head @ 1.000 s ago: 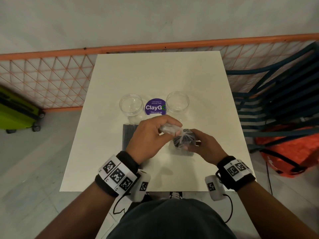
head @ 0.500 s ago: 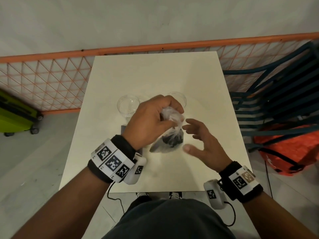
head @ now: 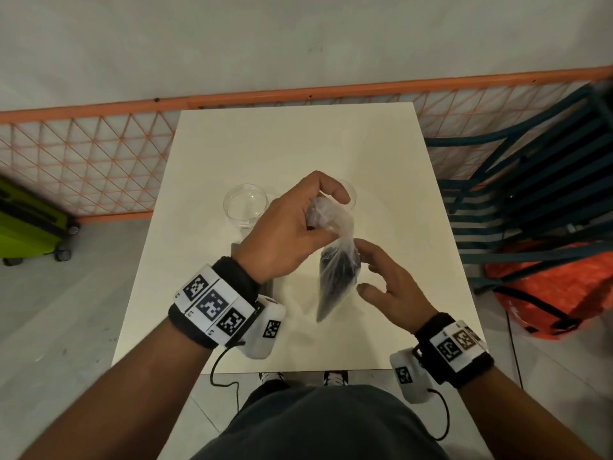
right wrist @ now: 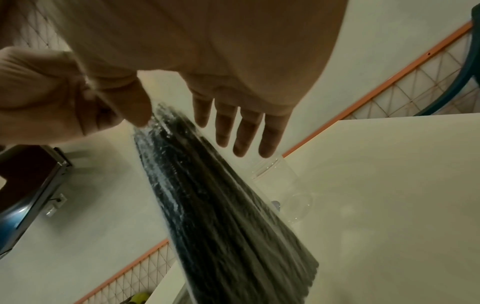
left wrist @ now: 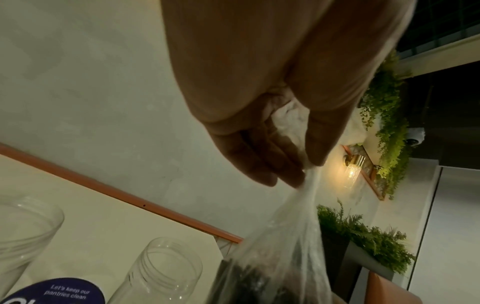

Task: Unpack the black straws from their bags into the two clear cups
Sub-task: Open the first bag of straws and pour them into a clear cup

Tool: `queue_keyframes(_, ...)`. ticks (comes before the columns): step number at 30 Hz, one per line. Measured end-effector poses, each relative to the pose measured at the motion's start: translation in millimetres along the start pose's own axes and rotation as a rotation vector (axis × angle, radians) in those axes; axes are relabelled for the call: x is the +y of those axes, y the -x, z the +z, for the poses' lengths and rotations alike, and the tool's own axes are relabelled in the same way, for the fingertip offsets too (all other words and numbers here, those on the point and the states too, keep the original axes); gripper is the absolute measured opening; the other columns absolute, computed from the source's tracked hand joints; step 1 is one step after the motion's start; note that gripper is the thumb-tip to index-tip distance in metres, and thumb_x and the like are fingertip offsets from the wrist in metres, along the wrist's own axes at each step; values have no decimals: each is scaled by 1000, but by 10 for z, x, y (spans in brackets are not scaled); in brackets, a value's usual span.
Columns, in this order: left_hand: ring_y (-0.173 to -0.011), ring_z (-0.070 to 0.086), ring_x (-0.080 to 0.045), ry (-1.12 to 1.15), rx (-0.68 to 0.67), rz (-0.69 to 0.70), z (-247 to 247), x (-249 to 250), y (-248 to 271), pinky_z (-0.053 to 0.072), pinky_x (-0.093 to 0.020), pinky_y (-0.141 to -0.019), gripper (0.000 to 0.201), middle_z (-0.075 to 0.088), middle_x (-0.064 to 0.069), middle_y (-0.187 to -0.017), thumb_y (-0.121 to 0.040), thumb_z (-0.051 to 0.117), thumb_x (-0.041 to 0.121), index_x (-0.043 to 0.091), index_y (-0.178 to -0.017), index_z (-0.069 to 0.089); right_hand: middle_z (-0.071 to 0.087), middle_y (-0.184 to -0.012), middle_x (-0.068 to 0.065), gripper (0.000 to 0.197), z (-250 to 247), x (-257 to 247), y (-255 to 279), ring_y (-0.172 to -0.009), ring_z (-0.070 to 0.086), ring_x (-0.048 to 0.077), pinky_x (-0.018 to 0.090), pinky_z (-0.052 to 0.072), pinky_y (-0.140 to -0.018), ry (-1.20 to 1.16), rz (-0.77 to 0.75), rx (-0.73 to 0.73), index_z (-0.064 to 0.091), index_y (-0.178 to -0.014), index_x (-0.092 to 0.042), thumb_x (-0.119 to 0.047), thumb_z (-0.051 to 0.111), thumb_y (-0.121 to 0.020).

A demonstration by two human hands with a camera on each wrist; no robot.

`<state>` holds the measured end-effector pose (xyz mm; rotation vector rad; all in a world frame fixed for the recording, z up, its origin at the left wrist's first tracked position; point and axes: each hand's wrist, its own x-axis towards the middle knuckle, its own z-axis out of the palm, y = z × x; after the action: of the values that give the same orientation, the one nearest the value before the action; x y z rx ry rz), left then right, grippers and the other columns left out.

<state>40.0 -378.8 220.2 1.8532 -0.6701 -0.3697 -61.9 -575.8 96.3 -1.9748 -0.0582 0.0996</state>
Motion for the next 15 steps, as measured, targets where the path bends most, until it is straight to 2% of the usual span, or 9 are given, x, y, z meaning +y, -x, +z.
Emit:
queue_keyframes(1,-79,61,-39,14,-10,-10,20,3,-10,55,-53,-72,38,65,-15,-94,-83,69,-1,20,-112,54,45,-147,-14,76,37,-4,-18,-130,47,8,35,41,-105,16,17,-5,31,-146,-33,-44,68,-81)
queue_keyframes(3,-79,63,-38,20,-43,-32,63,17,-26,55,-54,-73,45,64,-20,-90,-84,64,-5,23,-117,50,42,-147,-16,95,120,-47,-61,-129,46,4,33,43,-102,95,75,12,28,-145,-38,-63,76,-67)
queue_keyframes(5,-81,66,-31,4,-65,-46,93,41,-29,57,-47,-75,51,67,-15,-91,-83,61,-7,25,-121,48,48,-138,-16,91,177,-86,-108,-119,51,4,34,48,-95,192,90,57,33,-137,-39,-70,74,-62)
queue_keyframes(7,-86,67,-22,-5,-69,-56,97,63,-20,57,-32,-74,57,69,-5,-97,-82,58,-9,27,-124,46,56,-127,-15,76,154,-86,-155,-107,57,3,39,52,-90,174,79,113,38,-133,-35,-49,78,-69)
queue_keyframes(8,-86,67,-25,-4,-69,-59,92,67,-15,57,-33,-73,59,69,-5,-100,-81,57,-8,28,-126,45,59,-123,-13,71,122,-80,-168,-102,59,0,40,52,-90,136,76,130,40,-132,-33,-35,79,-73)
queue_keyframes(9,-85,65,-32,-2,-66,-58,83,66,-13,58,-40,-73,61,67,-8,-101,-80,56,-7,29,-127,44,61,-120,-11,69,85,-64,-178,-100,59,-1,39,52,-90,110,72,133,40,-132,-32,-25,79,-75)
queue_keyframes(11,-83,62,-41,5,-58,-56,59,45,-8,57,-51,-73,65,63,-19,-105,-79,57,-4,30,-132,42,59,-122,-12,70,24,-65,-164,-105,57,-4,36,51,-94,78,59,93,38,-135,-32,-20,77,-78)
queue_keyframes(13,-84,61,-43,44,-56,-65,56,-9,-24,56,-54,-74,68,59,-24,-108,-78,57,-4,30,-134,41,54,-133,-15,79,27,-75,-141,-117,52,-2,29,45,-98,75,44,25,33,-141,-33,-34,78,-76)
queue_keyframes(15,-84,62,-44,95,-65,-76,81,-57,-54,55,-61,-76,70,55,-28,-110,-80,59,-8,31,-136,40,48,-140,-19,97,92,-58,-156,-124,48,3,28,42,-98,128,73,19,28,-144,-36,-58,80,-66)
